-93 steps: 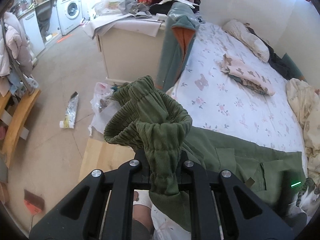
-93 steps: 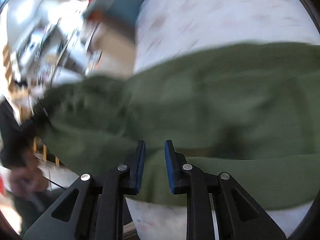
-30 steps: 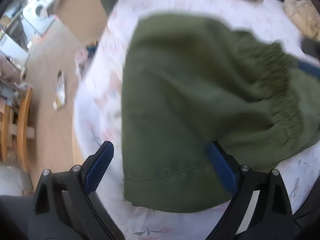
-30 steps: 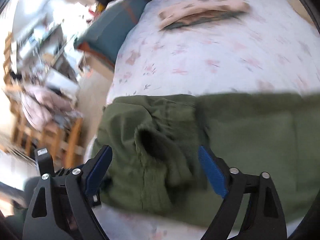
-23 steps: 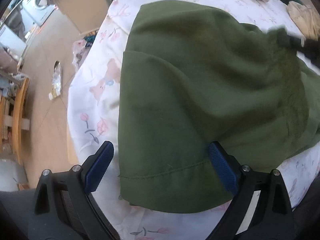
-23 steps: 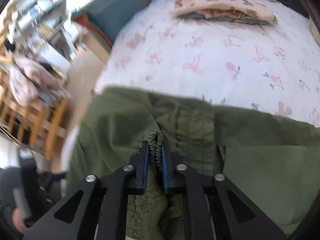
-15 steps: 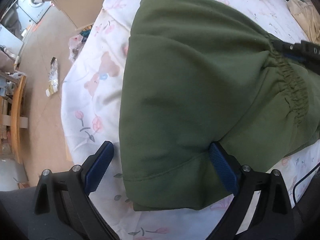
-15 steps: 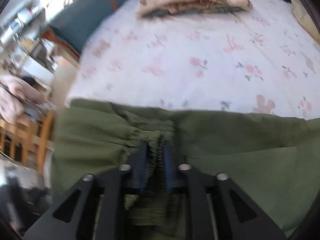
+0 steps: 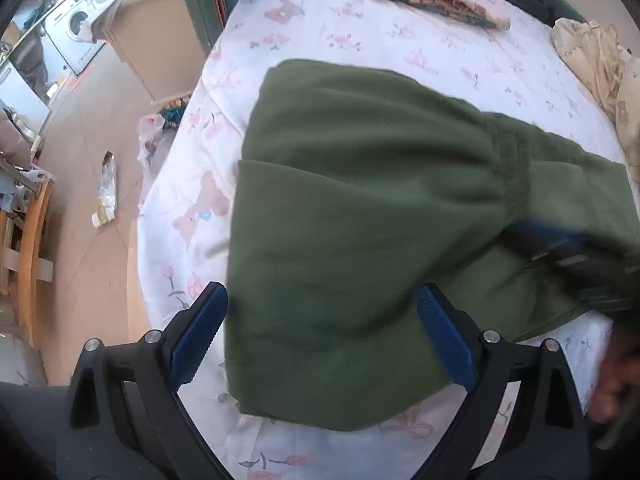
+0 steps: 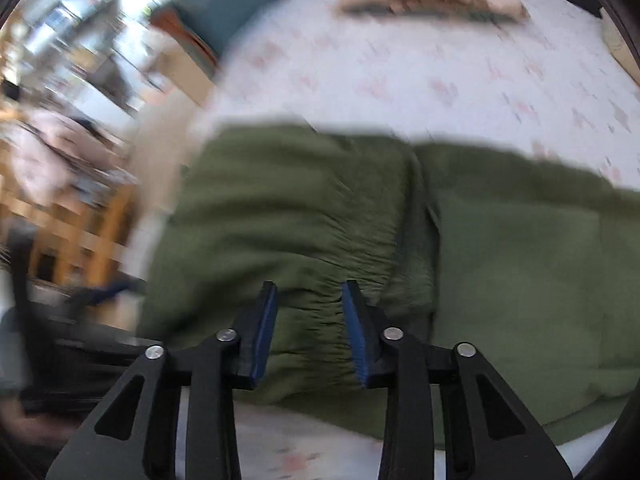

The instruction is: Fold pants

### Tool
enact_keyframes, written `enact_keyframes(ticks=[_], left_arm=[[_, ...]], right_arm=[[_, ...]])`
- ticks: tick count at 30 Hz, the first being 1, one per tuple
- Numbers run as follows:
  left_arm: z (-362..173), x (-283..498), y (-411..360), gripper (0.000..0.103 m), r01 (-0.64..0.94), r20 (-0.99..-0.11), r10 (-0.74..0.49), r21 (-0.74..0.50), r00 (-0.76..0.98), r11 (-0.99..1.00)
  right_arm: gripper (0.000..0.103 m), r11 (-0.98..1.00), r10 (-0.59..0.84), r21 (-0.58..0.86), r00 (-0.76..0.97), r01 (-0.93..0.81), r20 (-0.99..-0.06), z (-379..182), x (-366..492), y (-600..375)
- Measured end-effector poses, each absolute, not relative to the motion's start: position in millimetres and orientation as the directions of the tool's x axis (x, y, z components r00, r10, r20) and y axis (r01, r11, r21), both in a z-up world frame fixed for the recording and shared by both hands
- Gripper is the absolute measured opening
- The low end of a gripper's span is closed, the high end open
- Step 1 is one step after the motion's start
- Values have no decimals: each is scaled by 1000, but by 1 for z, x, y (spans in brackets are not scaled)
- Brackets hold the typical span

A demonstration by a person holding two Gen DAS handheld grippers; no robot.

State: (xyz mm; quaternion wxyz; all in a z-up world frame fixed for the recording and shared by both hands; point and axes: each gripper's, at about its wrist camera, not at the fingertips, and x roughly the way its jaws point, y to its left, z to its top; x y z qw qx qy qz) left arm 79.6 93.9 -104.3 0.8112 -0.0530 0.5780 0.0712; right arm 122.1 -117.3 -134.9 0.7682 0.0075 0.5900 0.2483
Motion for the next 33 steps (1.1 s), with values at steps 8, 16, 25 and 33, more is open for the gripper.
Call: enact_keyframes(ticks=[8,16,25,33], left_arm=[[-99,77,98,94,-221,-927,16,-72,374,973],[-106,114,36,94,-176,-903,39,-41,429,983],[-156,141,21,94,-176,-968,-19,-65,248,982],[-161,141,16,95,-139,-968,-16,-52,249,989]], right_arm=[[52,809,588,571,234,-140,-775,-112,92,-189],[81,595,638,734,363,327,-679,-162,27,-314],[81,429,381,707,597,562,-706,-188,52,-483],[80,362,149,683,683,635,-715,-173,79,-585]])
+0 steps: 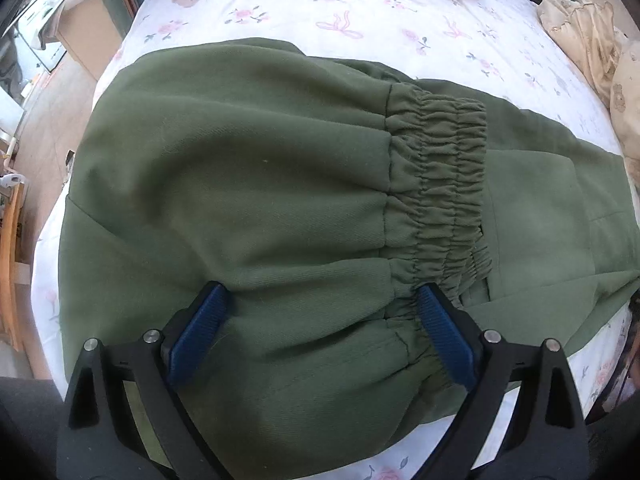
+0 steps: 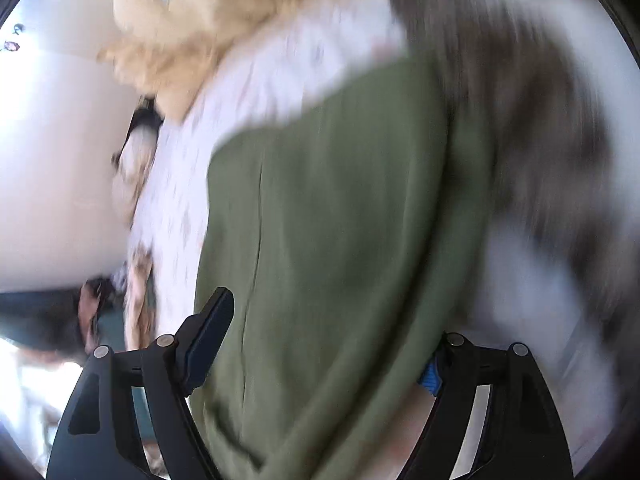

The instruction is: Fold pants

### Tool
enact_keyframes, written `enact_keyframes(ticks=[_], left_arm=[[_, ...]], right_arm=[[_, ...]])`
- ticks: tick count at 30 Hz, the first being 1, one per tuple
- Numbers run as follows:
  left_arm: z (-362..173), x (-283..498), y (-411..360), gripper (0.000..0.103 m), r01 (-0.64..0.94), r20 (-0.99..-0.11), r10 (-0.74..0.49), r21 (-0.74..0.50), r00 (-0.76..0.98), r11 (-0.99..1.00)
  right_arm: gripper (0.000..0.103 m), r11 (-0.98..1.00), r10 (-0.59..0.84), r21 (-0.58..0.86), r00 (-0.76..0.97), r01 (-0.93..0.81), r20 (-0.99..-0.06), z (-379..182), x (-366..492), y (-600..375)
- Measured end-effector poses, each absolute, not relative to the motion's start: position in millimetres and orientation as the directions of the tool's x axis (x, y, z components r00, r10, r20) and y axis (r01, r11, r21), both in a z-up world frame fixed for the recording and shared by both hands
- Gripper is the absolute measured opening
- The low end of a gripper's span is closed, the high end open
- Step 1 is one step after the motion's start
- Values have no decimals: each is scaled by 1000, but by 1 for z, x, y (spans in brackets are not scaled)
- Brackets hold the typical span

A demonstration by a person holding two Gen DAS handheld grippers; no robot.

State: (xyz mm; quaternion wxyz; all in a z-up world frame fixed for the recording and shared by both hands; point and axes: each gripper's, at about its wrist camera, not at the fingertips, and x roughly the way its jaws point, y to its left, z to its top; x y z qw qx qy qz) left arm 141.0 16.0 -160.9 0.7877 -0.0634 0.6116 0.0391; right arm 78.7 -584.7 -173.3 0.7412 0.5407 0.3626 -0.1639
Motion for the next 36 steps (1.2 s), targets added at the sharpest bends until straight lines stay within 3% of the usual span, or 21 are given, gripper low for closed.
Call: enact_keyframes(ticks=[3,7,8,12,16,23,28,32,34,36], left_arm=[[-161,141,15,95,-134,-968,-13,-48,251,990],[-161,141,14,95,-140,-969,-8,-44,248,989],[-161,142,13,95,-140,-969,-7,-43,248,989],[-157,142,7,95,-139,-967,-4,-41,255,989],[-147,138,11,94,-148,-959,-41,-85,280,985],[-104,117,38,94,-217,-912,-50,-149,408,965],[-94,97,76,94,-321,-898,-45,-202,437,925],[-96,88,94,94,-347,-901,-32,-199,432,916],[-99,84,101,94,-362,-905,-35,-204,423,909],[-100,82,105,94,-365,-907,-47,-215,418,906]], right_arm=[[68,374,91,655,677,657,-731,-170,83,-603],[11,419,23,611,665,672,-747,-153,89,-615],[6,435,-7,605,674,667,-738,-146,84,-615],[4,551,-14,643,776,532,-630,-104,86,-598],[4,707,101,639,852,302,-514,-50,93,-551],[4,867,371,482,805,-122,-463,18,104,-397],[4,828,549,430,673,-360,-495,9,98,-278],[6,768,629,373,500,-521,-596,-41,71,-189],[12,778,580,310,436,-546,-688,-75,56,-160],[29,769,542,287,345,-571,-766,-106,43,-144]])
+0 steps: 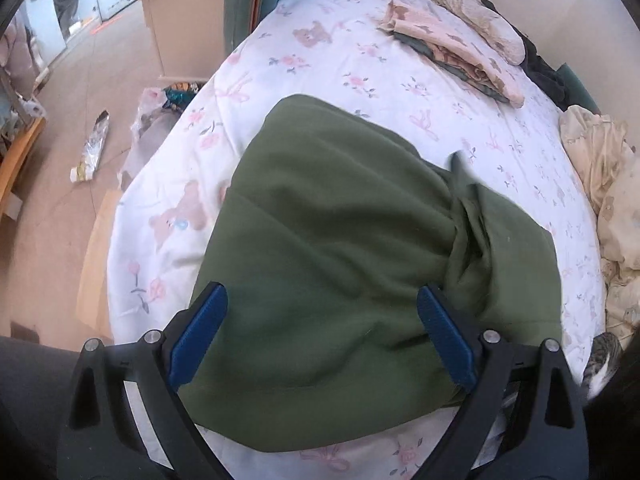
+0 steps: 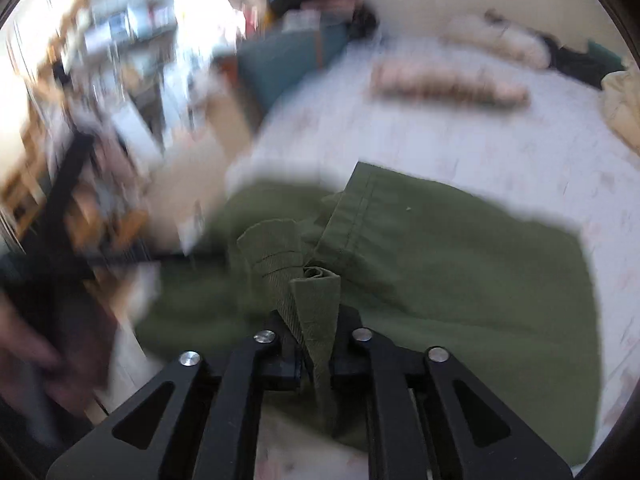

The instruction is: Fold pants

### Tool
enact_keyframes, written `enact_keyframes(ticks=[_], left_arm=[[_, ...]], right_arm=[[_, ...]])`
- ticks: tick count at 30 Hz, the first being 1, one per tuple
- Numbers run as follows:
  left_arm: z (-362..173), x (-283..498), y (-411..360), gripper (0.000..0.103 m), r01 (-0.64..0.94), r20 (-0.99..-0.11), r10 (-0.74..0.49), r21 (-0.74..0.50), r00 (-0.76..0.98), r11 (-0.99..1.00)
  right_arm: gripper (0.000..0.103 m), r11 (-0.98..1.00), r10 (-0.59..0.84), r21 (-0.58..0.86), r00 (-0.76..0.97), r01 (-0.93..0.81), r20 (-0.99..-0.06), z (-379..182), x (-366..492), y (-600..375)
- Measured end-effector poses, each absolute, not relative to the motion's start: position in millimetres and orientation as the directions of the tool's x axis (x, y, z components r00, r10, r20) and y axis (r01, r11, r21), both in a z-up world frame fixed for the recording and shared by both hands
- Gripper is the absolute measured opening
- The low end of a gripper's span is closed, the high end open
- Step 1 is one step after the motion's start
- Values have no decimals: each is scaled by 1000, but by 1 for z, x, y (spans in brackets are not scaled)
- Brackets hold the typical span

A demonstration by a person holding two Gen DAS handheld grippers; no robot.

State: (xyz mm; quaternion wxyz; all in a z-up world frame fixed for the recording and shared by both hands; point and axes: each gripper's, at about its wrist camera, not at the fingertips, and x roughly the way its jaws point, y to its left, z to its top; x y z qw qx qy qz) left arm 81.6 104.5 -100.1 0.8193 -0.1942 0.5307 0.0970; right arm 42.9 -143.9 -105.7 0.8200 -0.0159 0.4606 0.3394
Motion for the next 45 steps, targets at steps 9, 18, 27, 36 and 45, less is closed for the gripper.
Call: enact_keyframes(ticks=[9,18,27,36,45], left_arm=[[-85,84,82,94,-285,-882,-75,-229,465,931],[-85,84,17,94,-80,-876,-45,-94,480,992],[-143,107,-20,95,-9,-955,55,55,291,998],[-146,111,-11,95,-47,-955,13,-1,296,999],[-146,106,-13,95,-50,-957,5,-10,292,999]], right_arm=[[61,774,588,392,334,-497,-737,-71,39,-188],[63,762,417,617,580,197,-700,-90,51,-355],[62,717,337,544,467,435,-817,-148,44,-398],[58,845,166,315,347,433,-923,-147,44,-389],[63,741,439,536,313,404,-842,-182,51,-369]])
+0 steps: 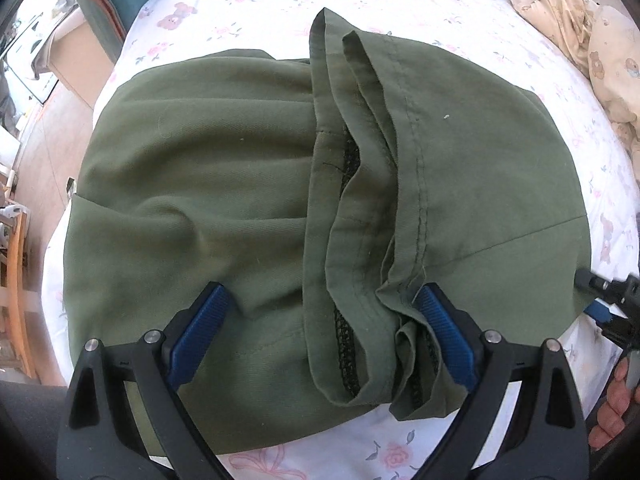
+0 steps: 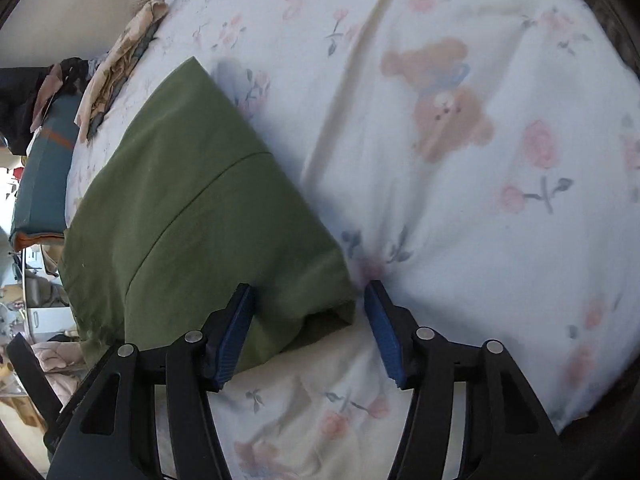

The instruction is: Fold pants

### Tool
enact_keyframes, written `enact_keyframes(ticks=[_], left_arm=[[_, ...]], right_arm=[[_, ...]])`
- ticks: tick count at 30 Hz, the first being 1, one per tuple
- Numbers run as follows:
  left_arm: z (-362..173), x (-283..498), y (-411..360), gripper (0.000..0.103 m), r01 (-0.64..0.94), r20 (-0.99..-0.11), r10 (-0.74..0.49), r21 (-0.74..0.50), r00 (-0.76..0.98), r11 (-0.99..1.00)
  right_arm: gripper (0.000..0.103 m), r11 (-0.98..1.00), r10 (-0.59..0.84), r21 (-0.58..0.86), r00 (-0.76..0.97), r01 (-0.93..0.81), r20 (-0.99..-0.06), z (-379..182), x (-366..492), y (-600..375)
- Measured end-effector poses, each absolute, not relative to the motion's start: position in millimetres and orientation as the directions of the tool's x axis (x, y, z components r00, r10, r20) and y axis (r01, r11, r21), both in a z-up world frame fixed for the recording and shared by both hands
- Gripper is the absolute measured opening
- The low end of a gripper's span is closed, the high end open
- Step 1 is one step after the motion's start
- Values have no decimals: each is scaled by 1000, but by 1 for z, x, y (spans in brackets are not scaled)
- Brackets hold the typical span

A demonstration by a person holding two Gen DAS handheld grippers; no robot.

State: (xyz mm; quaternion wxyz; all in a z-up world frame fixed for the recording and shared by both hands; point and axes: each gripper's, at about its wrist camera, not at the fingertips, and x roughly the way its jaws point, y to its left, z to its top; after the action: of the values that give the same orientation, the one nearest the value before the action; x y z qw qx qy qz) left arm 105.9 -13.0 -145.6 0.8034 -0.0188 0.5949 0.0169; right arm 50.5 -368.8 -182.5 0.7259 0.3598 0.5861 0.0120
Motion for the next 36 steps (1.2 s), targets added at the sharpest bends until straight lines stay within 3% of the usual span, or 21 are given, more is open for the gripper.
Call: enact_keyframes(ticks=[3,4,5,7,10,16,22,29,32,36], left_arm=[[-143,107,-5,95,-61,-954,-14,-34,298,998],[-142,106,-3,95,-62,-953,-19,-39,302,997],[-141,105,-3,95,-62,-952,-18,-39,306,997],[-137,101,1,95,-62,-947,-16,-38,320,997],[-121,89,7,94,-69,-929,-37,-67,369,995],[-71,77,26,94,-30,-893,-99,-125,439,992],[-12,105,35,94,-16,-885,-134,-158,447,987],[27,179,-7,93,62,-904,-230,-223,361,973],[28,196,-29,81,79,-905,-215,-200,367,977],[14,215,-54,73,132,-927,-231,-200,295,971]], right_arm=[[59,681,489,607,363,409,-793,-181,55,-370],[48,681,488,613,375,400,-788,-178,55,-370],[29,692,478,611,390,384,-787,-173,55,-368],[18,705,462,615,429,354,-776,-163,55,-365],[11,711,445,635,506,302,-739,-140,55,-363],[7,720,477,687,645,104,-597,-82,49,-342],[6,722,607,662,645,-203,-464,-35,45,-291],[6,682,708,632,550,-369,-443,-29,46,-243],[6,666,738,616,493,-421,-461,-32,43,-223],[6,659,751,591,450,-464,-484,-38,38,-207]])
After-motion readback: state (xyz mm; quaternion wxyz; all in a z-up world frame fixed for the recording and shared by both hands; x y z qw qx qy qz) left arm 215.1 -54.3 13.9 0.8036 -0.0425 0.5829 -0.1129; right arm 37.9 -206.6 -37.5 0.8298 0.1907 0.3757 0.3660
